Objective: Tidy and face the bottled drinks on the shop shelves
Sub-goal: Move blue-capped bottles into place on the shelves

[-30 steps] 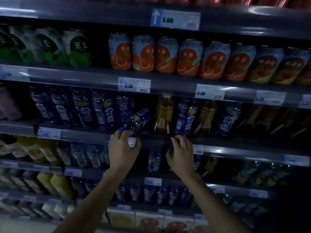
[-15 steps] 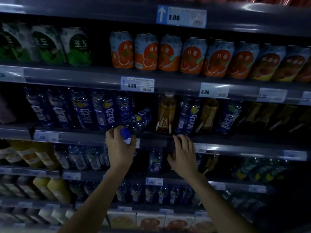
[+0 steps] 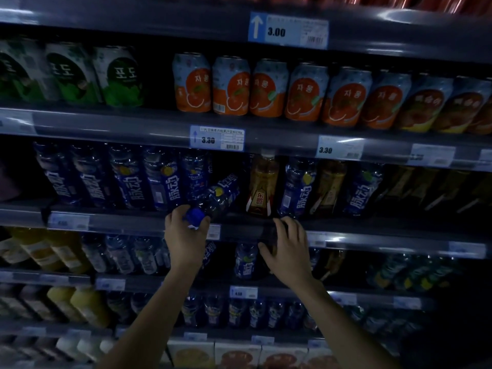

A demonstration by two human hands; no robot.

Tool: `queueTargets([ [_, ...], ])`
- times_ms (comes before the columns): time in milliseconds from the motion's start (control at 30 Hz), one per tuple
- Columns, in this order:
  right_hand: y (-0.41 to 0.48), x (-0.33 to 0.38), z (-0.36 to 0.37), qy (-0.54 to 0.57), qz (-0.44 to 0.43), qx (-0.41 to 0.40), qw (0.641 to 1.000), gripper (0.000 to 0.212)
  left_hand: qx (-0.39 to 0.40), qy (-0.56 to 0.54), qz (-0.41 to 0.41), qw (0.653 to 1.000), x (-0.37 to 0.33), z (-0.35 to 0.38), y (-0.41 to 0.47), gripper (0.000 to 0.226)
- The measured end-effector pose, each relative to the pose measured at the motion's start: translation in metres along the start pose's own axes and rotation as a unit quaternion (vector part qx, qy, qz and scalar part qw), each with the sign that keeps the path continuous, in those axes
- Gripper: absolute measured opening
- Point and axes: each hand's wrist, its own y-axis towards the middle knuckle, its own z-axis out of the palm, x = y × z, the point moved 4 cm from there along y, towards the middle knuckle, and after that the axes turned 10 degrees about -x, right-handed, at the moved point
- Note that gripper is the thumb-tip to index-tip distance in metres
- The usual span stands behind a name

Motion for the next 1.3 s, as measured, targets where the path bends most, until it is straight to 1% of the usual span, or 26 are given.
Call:
queueTargets([
  [67,0.000,0.000,0.000,-0.001,0.000,0.000,1.000,0.068,-0.002,-0.001,-0.021,1.000,0.004,-0.001,0.001,0.049],
  [167,-0.001,0.000,0.000,-0.005,-0.003,0.003,1.000,0.069,-0.007,-0.019,-0.051,0.998,0.005,-0.001,0.002,0.047],
  [233,-0.001,0.000,0.001,-0.008,-0.006,0.010,1.000,0.070,-0.013,-0.040,-0.056,0.998,0.004,-0.002,0.001,0.044],
  [367,-0.001,-0.002,0.000,-0.004,-0.008,0.023,1.000,0.072,-0.033,-0.087,-0.039,0.995,0.001,-0.004,-0.006,0.039],
  [600,-0.001,0.000,-0.002,0.003,-0.007,0.034,0.999,0.074,-0.072,-0.156,-0.029,0.985,-0.013,-0.010,-0.006,0.038],
  [700,-0.002,0.000,-0.003,0.013,-0.007,0.037,0.999,0.076,-0.084,-0.193,-0.010,0.978,-0.027,-0.014,-0.003,0.037],
  [833,-0.002,0.001,-0.006,0.026,-0.011,0.023,0.999,0.074,-0.104,-0.251,0.004,0.963,-0.052,-0.021,0.003,0.038],
  [1033,-0.002,0.005,-0.008,0.043,0.001,-0.001,0.999,0.070,-0.090,-0.294,0.050,0.950,-0.080,-0.022,0.008,0.039],
  [1167,-0.004,0.002,-0.007,0.043,-0.007,0.004,0.999,0.070,-0.075,-0.305,0.047,0.948,-0.082,-0.013,0.008,0.040],
  [1300,-0.003,0.002,-0.006,0.037,-0.012,0.007,0.999,0.070,-0.062,-0.304,0.031,0.950,-0.079,-0.001,0.009,0.048],
])
